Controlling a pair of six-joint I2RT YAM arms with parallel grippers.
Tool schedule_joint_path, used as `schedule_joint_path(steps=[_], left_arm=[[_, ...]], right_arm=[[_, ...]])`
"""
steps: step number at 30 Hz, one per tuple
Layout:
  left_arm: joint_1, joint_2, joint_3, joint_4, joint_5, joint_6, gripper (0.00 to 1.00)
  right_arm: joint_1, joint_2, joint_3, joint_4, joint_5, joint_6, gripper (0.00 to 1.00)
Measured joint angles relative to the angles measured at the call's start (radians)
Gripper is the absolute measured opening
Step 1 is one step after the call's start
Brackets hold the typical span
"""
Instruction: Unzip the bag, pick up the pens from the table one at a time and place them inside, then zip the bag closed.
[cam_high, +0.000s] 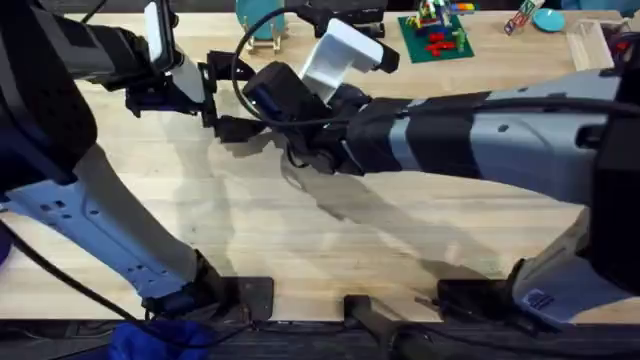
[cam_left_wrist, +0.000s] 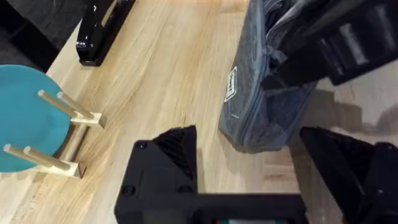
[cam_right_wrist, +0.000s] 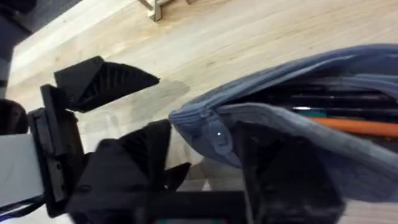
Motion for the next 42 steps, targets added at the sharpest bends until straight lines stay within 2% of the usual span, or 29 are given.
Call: schedule_joint_path(steps=[3, 6, 9, 30, 42], left_arm=[[0.000, 0.000, 0.000, 0.000, 0.000, 0.000, 0.993], [0.000, 0.000, 0.000, 0.000, 0.000, 0.000, 0.993], [0.000, 0.000, 0.000, 0.000, 0.000, 0.000, 0.993], [0.000, 0.000, 0.000, 0.005, 0.001, 0.000, 0.993], [0.000, 0.000, 0.000, 0.007, 0.029, 0.000, 0.993]], right_arm=[[-0.006, 0.002, 0.000, 0.004, -0.003, -0.001, 0.415], [-0.007, 0.002, 0.000, 0.005, -0.003, -0.001, 0.189], [-0.008, 0.002, 0.000, 0.004, -0.003, 0.000, 0.049], [-0.007, 0.000, 0.000, 0.001, -0.004, -0.033, 0.034], [-0.003, -0.081, 0.000, -0.015, -0.015, -0.066, 0.032]])
